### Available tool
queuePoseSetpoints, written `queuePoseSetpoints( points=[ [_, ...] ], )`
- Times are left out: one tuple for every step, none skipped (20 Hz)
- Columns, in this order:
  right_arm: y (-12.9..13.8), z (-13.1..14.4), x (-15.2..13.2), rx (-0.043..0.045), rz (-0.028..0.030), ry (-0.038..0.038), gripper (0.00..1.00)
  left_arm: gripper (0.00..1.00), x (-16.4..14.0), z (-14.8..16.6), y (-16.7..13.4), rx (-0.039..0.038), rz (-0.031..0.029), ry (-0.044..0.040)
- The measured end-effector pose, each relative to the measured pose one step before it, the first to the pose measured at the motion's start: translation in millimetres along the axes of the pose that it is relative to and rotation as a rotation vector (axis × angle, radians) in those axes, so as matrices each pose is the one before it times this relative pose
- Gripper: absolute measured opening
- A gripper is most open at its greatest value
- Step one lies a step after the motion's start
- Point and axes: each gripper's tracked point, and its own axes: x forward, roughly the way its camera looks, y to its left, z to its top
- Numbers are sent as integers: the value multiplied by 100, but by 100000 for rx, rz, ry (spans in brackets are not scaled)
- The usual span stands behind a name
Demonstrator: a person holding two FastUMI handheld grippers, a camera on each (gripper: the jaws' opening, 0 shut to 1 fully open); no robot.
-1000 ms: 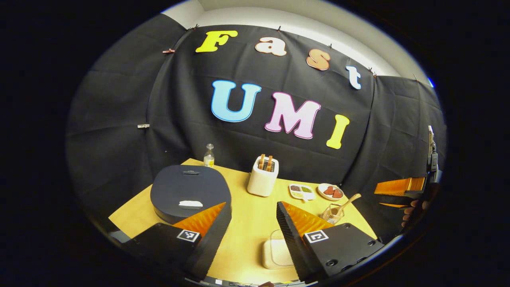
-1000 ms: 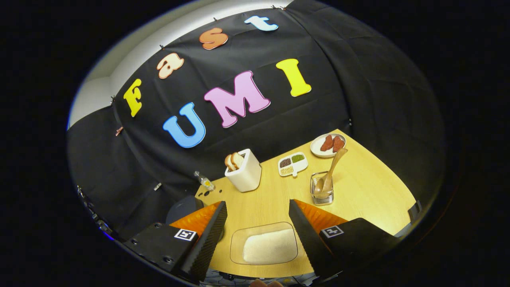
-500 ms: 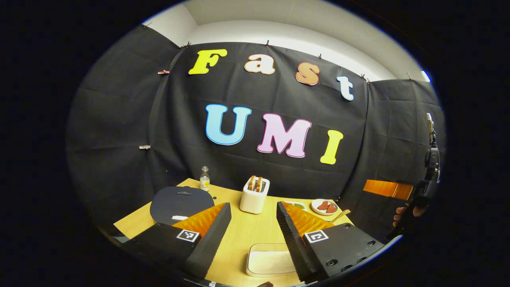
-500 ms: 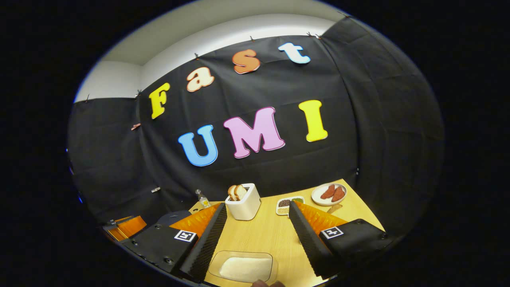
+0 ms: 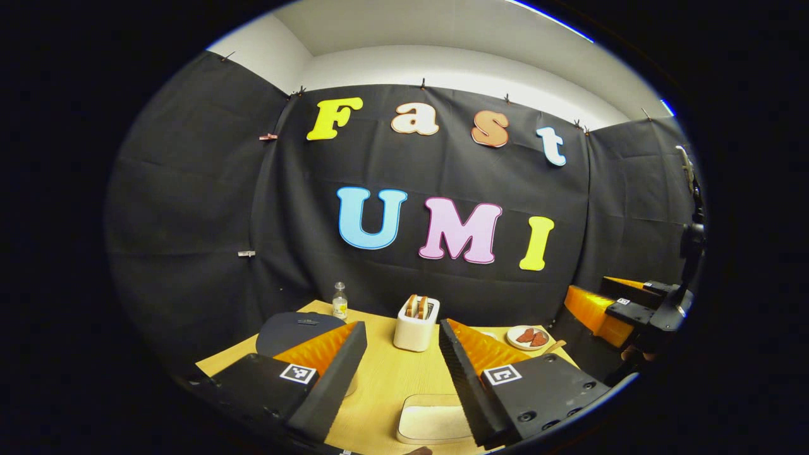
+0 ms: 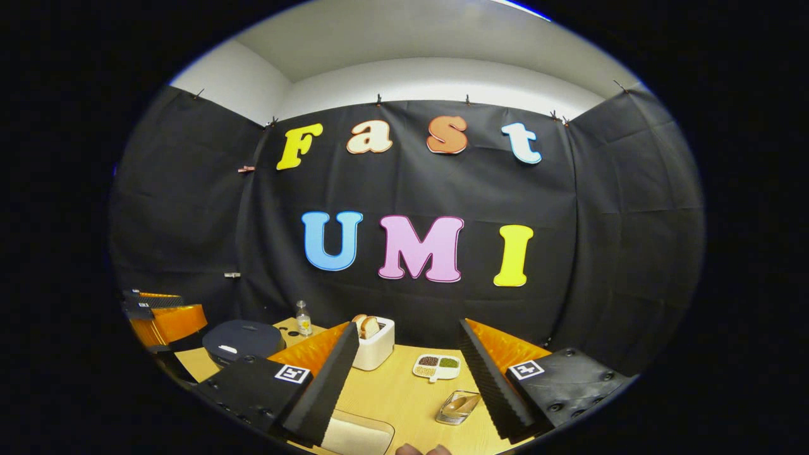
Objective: Close the left gripper, press the button to open the rice cooker; take a wooden spoon from the chopstick holder with the right hand, scoop a spoonful of rice and pour it into the rice cooker, then put the wooden spoon back into the chopstick holder.
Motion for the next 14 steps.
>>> queuePoseSetpoints(
  points=[
    [-552,-101,-41,-743,-2020,703,98,81,80,167,156,411,131,-775],
    [-860,126,48,625,-2035,385,95,82,128,265,116,217,-216,-1069],
    [-612,137,24,1215,-2356,26,97,82,134,399,16,421,-580,-1431],
    [-561,-19,293,948,-2221,548,97,83,241,361,151,688,-296,-1175],
    [-524,-208,59,-6,-2081,645,97,84,464,11,133,783,-665,-264],
    [-523,-76,128,-544,-1828,175,97,81,464,-52,75,287,-1043,378],
    [-278,62,159,-1086,-1494,-248,97,82,232,-279,197,-364,-521,636],
    [24,-35,126,-976,-495,-51,97,88,234,-126,220,-590,-253,535],
    [415,-131,66,-680,500,304,97,89,172,12,240,-602,-17,149],
    [456,-66,-16,-814,484,192,98,89,77,43,241,-490,-22,-136],
    [191,96,21,-960,158,-331,98,89,169,-11,117,-213,-156,-278],
    [-19,6,-16,-808,-405,-74,98,89,150,-53,142,100,-140,0],
    [50,25,-52,-140,-241,23,97,89,155,-87,-14,48,-569,48],
    [135,68,32,-71,-293,156,97,90,118,53,-3,317,-612,-177]
  ],
)
